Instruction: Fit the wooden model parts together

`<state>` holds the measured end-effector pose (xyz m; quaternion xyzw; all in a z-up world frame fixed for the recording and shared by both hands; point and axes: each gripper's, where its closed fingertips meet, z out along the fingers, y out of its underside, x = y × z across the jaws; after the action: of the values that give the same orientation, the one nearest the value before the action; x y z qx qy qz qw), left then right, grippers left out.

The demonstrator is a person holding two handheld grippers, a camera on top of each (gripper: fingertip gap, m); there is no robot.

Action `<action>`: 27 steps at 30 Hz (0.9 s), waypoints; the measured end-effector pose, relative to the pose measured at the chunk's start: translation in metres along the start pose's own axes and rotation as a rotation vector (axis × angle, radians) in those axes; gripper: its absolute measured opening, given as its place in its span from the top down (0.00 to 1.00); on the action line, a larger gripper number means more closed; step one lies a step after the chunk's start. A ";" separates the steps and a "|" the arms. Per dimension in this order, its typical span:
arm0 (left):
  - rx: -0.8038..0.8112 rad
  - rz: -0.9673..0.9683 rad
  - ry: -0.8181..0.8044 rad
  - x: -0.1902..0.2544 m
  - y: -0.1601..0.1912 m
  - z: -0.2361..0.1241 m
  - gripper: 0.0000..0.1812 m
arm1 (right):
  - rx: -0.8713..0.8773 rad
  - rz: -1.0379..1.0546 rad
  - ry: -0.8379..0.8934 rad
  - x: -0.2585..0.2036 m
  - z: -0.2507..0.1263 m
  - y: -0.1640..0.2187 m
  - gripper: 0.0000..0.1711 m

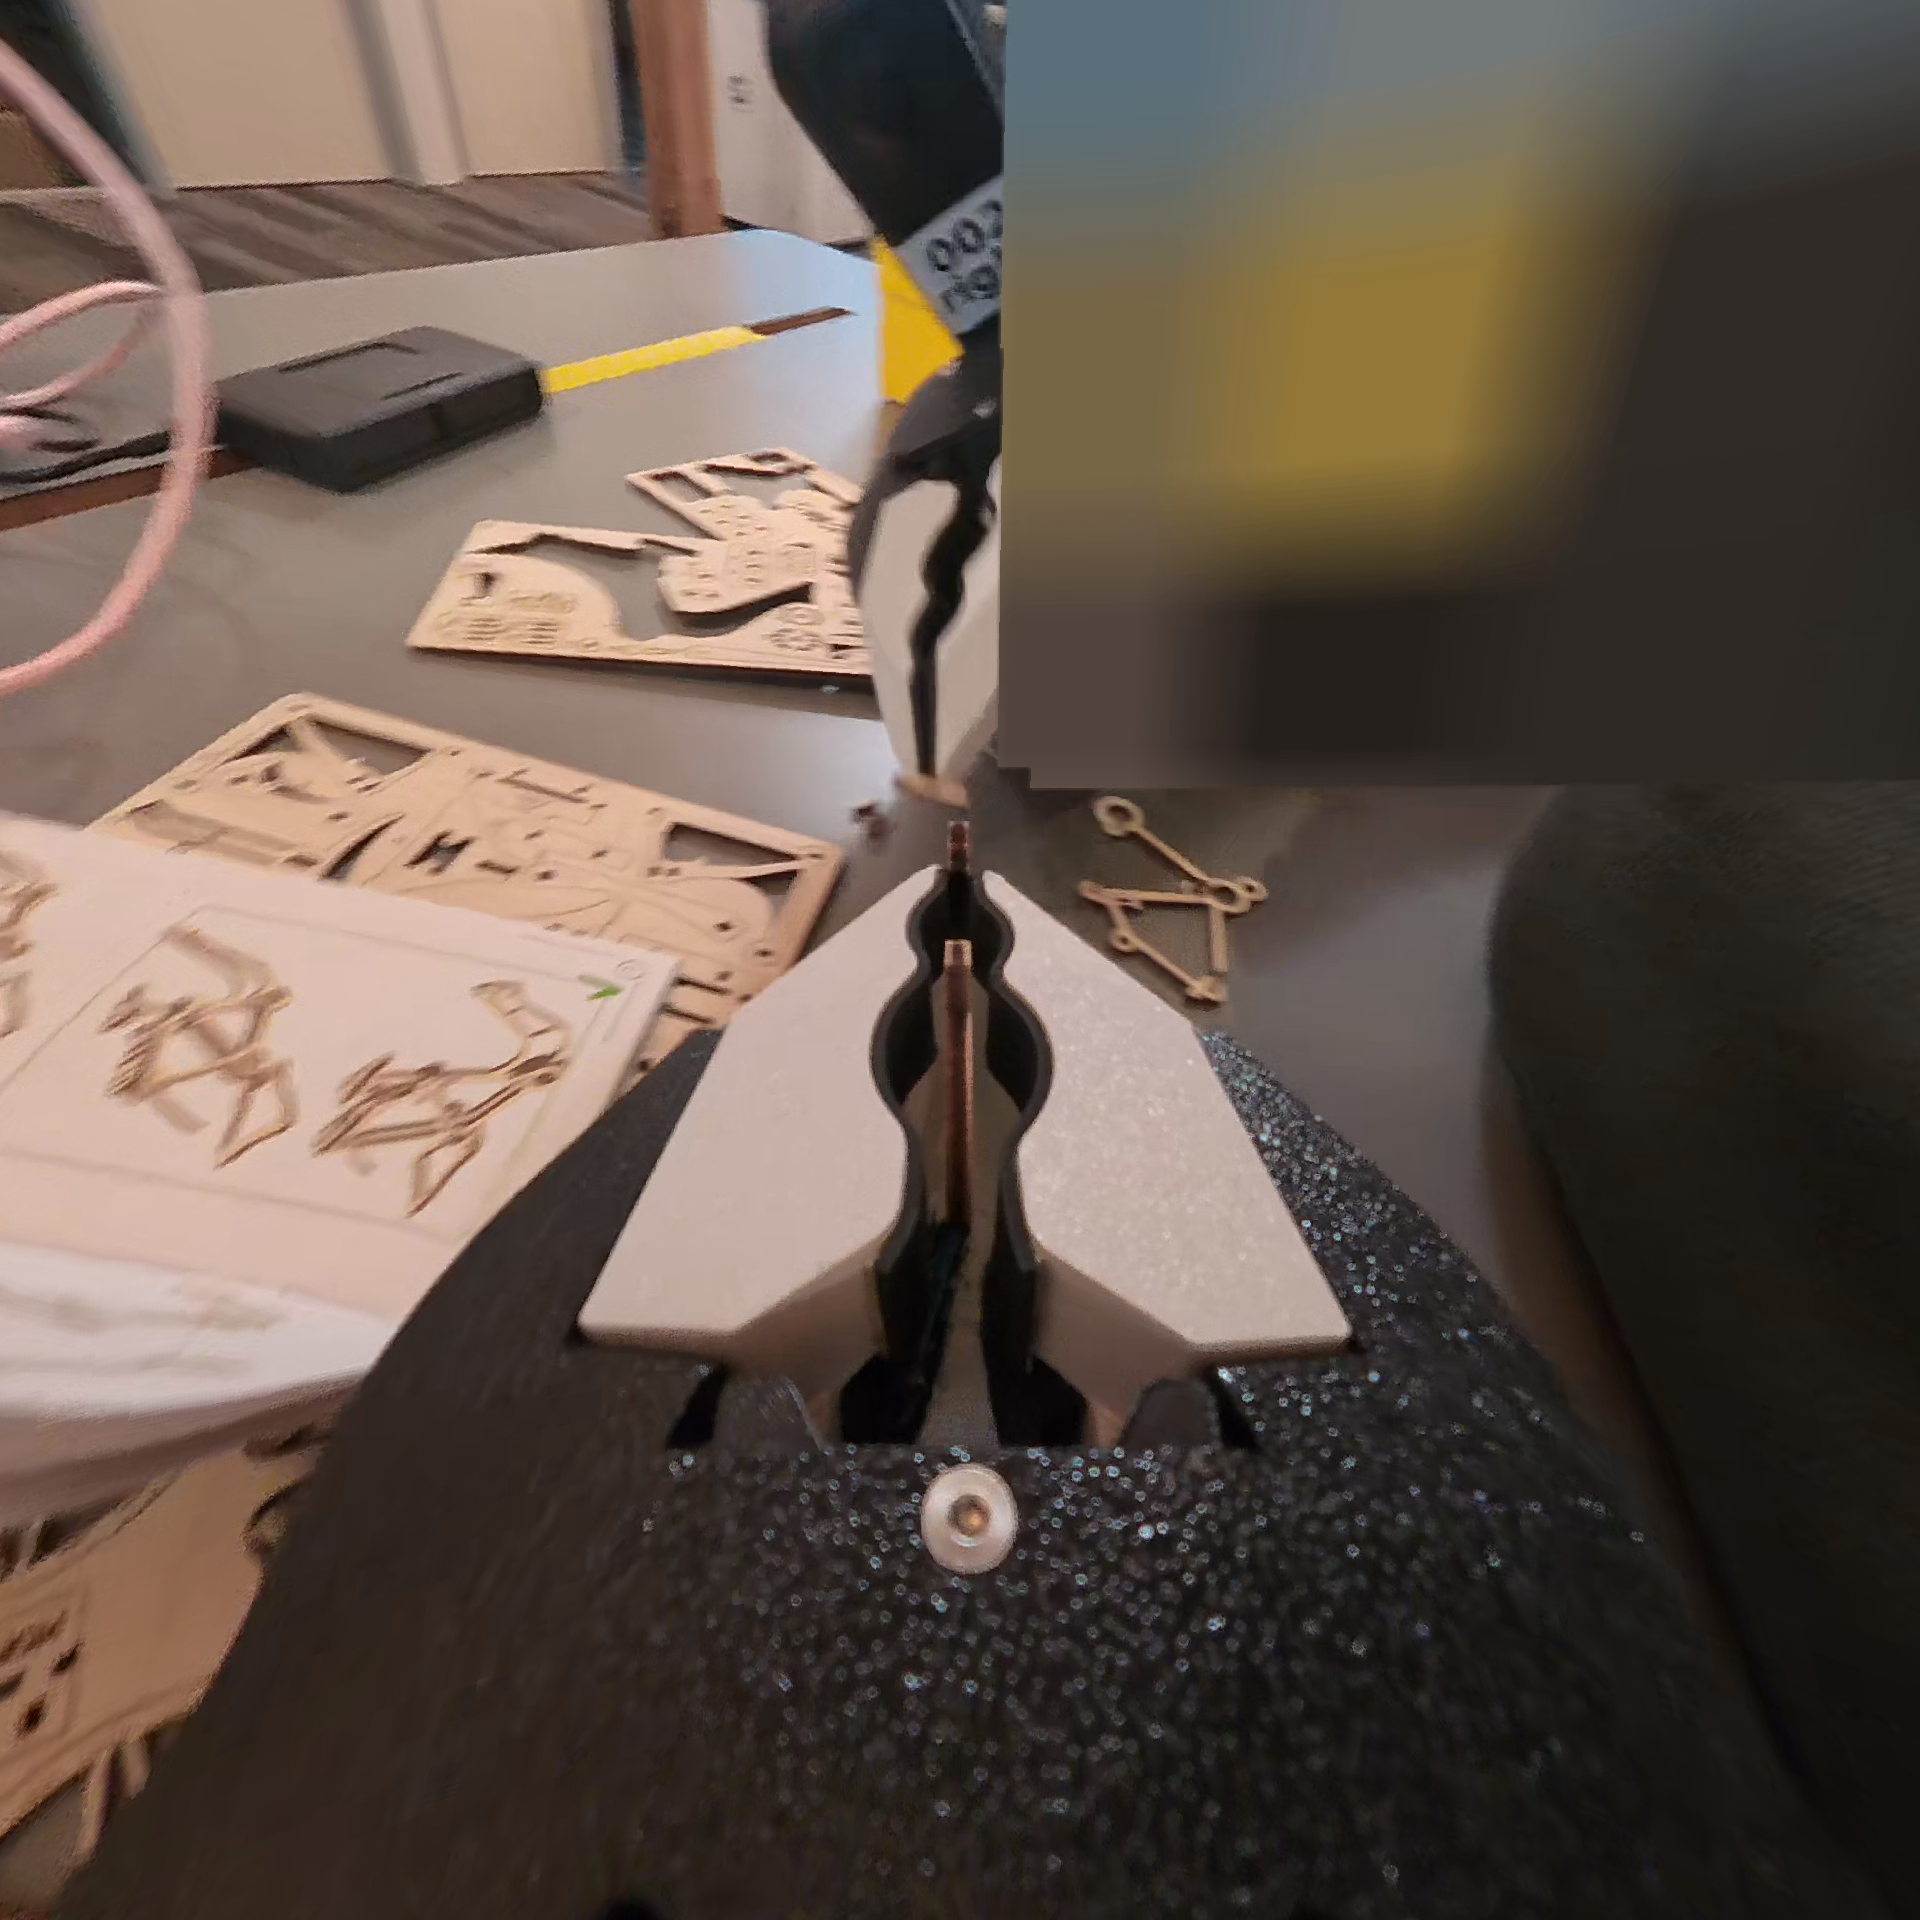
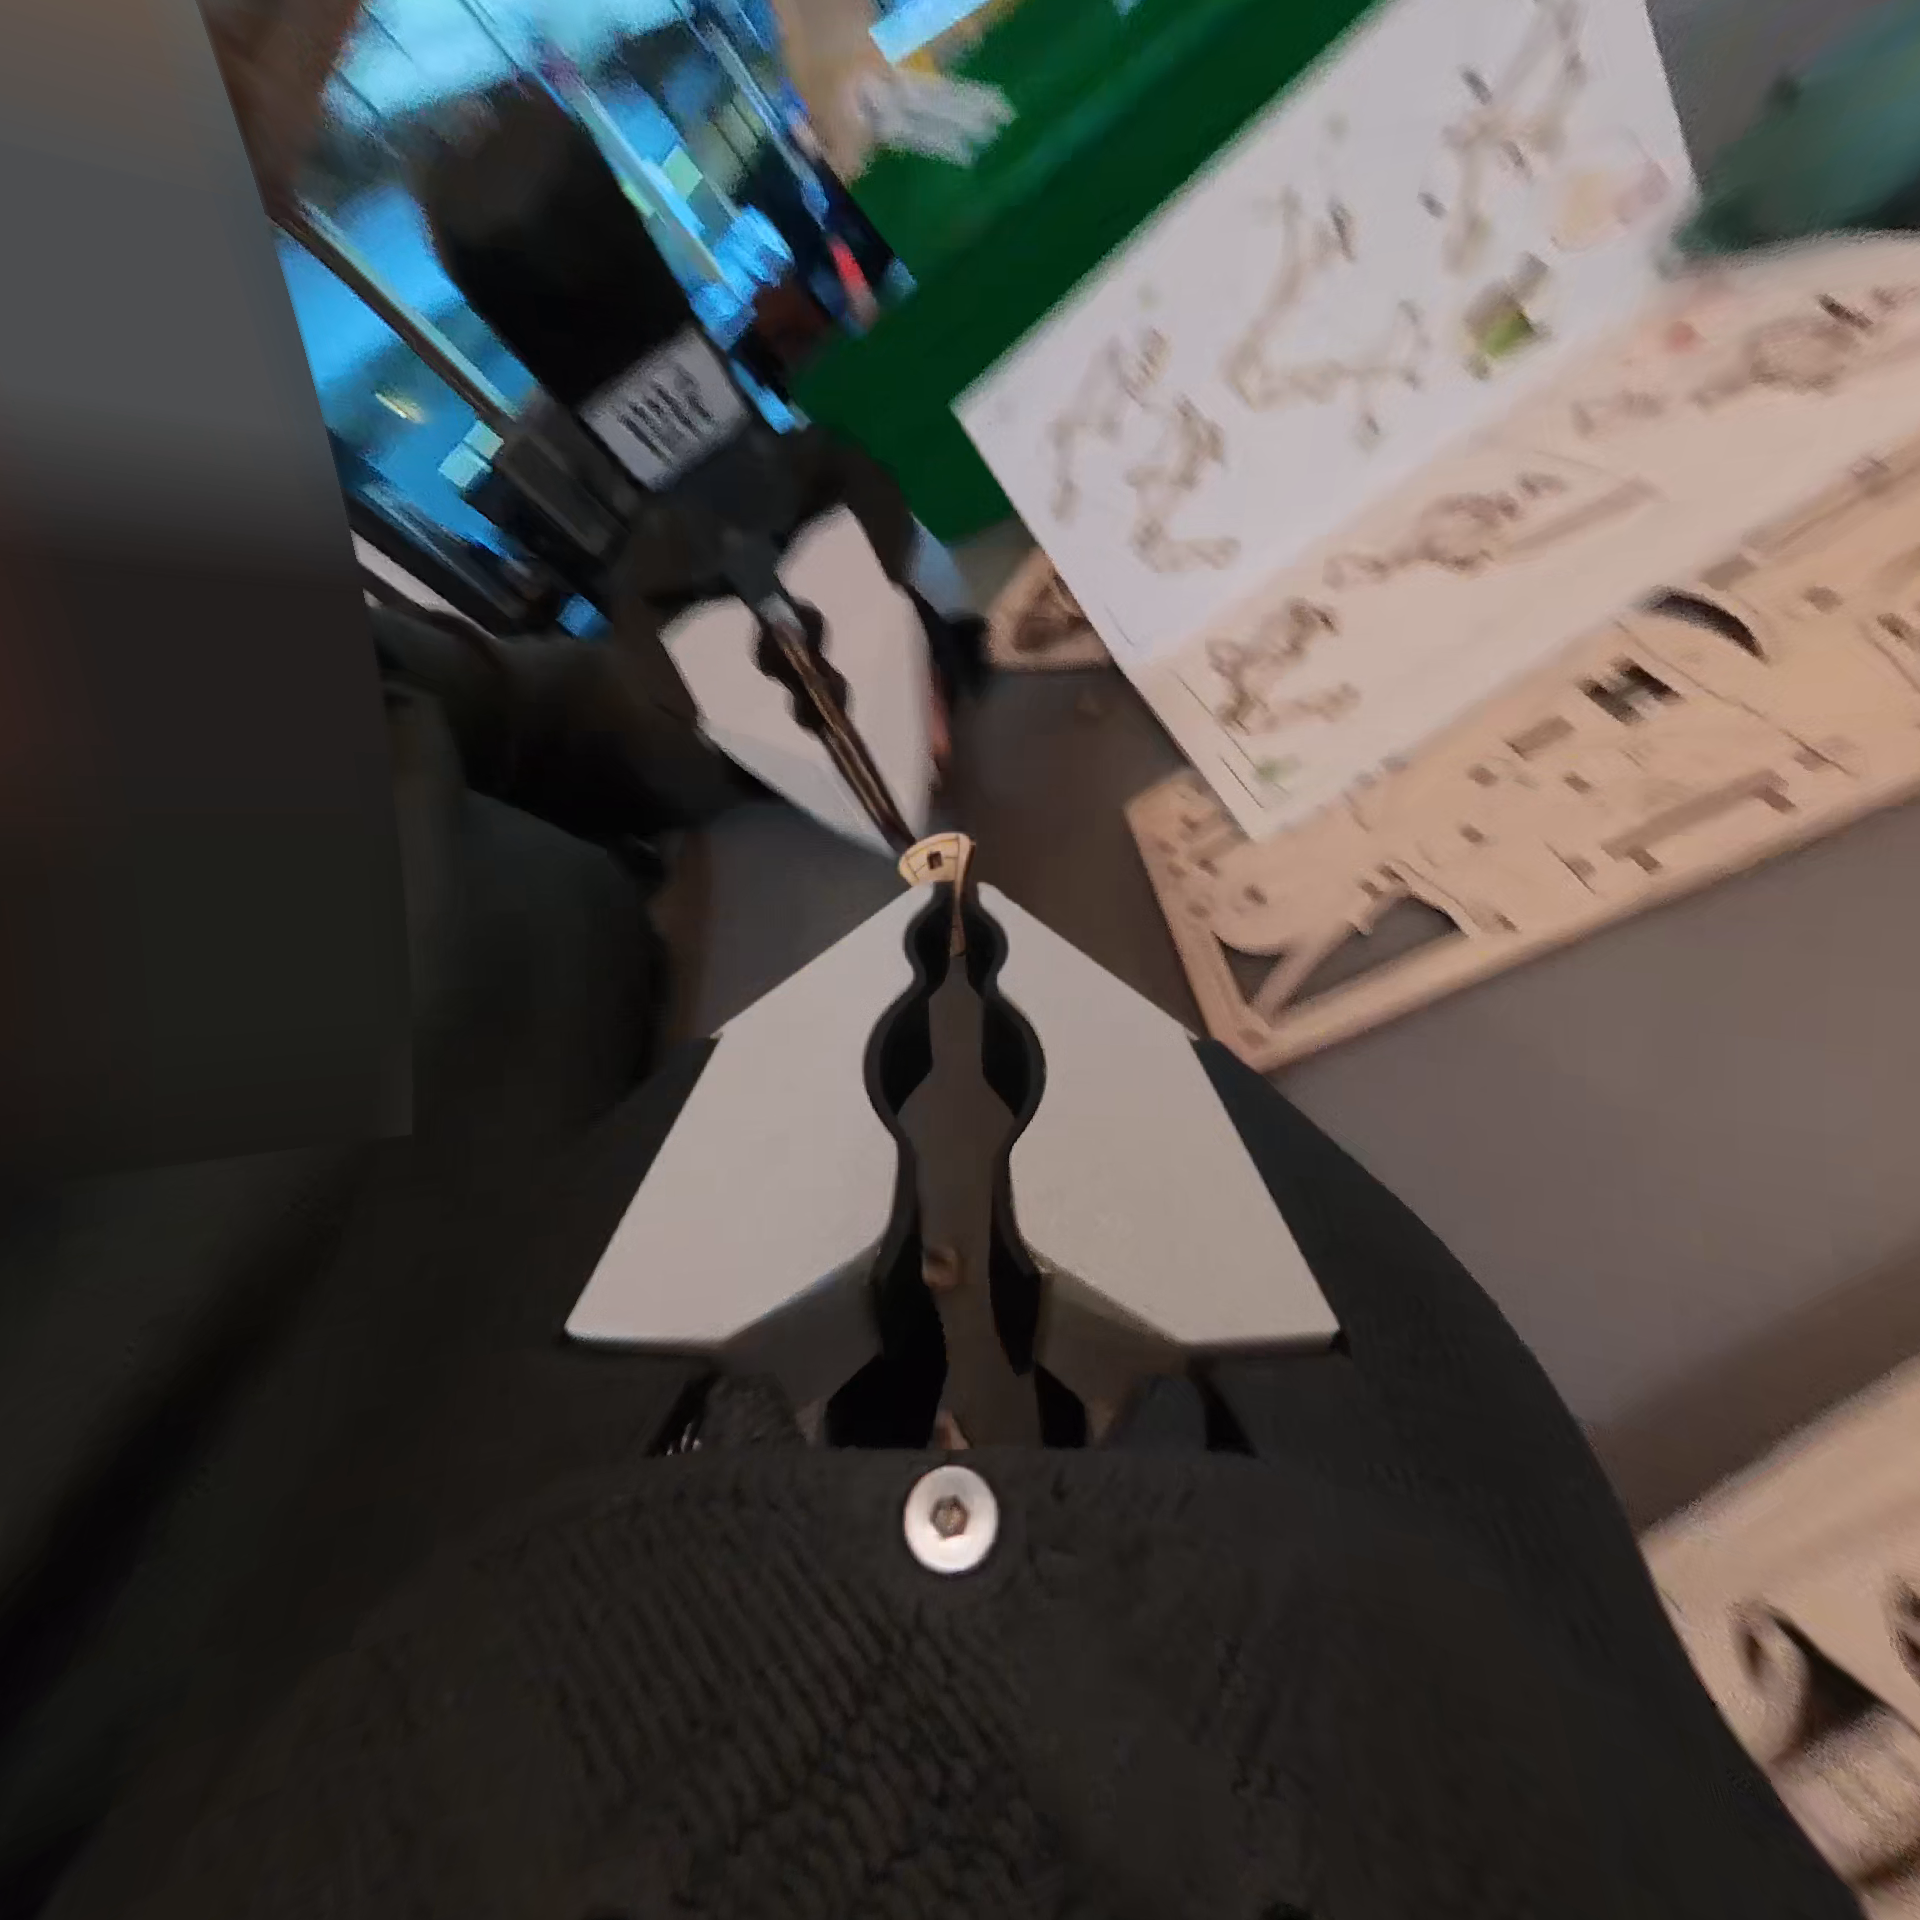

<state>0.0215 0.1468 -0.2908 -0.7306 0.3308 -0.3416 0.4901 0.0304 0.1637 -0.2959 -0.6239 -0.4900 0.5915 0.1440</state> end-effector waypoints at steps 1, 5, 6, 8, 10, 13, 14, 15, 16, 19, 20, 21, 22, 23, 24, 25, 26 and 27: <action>0.007 -0.011 -0.021 -0.004 -0.001 -0.002 1.00 | -0.070 0.007 0.055 0.010 -0.001 0.010 1.00; -0.013 -0.002 -0.051 -0.008 0.003 -0.002 1.00 | -0.184 -0.019 0.136 0.018 0.000 0.022 1.00; -0.026 0.014 -0.058 -0.007 0.004 -0.001 1.00 | -0.201 -0.036 0.152 0.018 0.000 0.023 1.00; -0.031 0.025 -0.067 -0.007 0.005 -0.001 1.00 | -0.224 -0.051 0.169 0.019 -0.002 0.024 1.00; -0.039 -0.009 -0.076 -0.012 0.005 -0.004 1.00 | -0.259 -0.059 0.209 0.024 -0.008 0.027 1.00; -0.032 -0.037 -0.100 -0.019 0.003 -0.009 1.00 | -0.332 -0.023 0.228 0.028 -0.015 0.036 1.00; -0.026 -0.038 -0.098 -0.019 0.002 -0.010 1.00 | -0.363 -0.032 0.251 0.031 -0.016 0.041 1.00; -0.027 -0.033 -0.101 -0.019 0.001 -0.010 1.00 | -0.382 -0.044 0.266 0.033 -0.016 0.043 1.00; -0.032 -0.026 -0.104 -0.019 0.002 -0.010 1.00 | -0.385 -0.054 0.265 0.032 -0.015 0.044 1.00; -0.038 -0.026 -0.095 -0.017 0.004 -0.008 1.00 | -0.362 -0.085 0.264 0.029 -0.018 0.036 0.91; -0.039 -0.027 -0.092 -0.017 0.004 -0.008 1.00 | -0.339 -0.104 0.250 0.026 -0.018 0.031 0.89; -0.038 -0.028 -0.091 -0.016 0.004 -0.008 1.00 | -0.312 -0.129 0.233 0.023 -0.018 0.026 0.87; -0.035 -0.028 -0.089 -0.016 0.004 -0.008 1.00 | -0.302 -0.151 0.225 0.021 -0.017 0.025 0.87; -0.034 -0.028 -0.089 -0.016 0.004 -0.008 1.00 | -0.315 -0.160 0.245 0.023 -0.016 0.028 0.86; -0.033 -0.029 -0.092 -0.017 0.004 -0.008 1.00 | -0.329 -0.170 0.284 0.027 -0.015 0.033 0.86; -0.031 -0.031 -0.095 -0.018 0.003 -0.008 1.00 | -0.330 -0.182 0.326 0.029 -0.014 0.035 0.85; -0.027 -0.033 -0.099 -0.018 0.003 -0.009 1.00 | -0.308 -0.199 0.372 0.030 -0.012 0.034 0.85; -0.023 -0.035 -0.102 -0.019 0.002 -0.009 1.00 | -0.276 -0.228 0.417 0.029 -0.012 0.032 0.86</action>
<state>0.0035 0.1569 -0.2936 -0.7584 0.2965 -0.3087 0.4915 0.0493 0.1761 -0.3344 -0.6870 -0.5926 0.3578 0.2211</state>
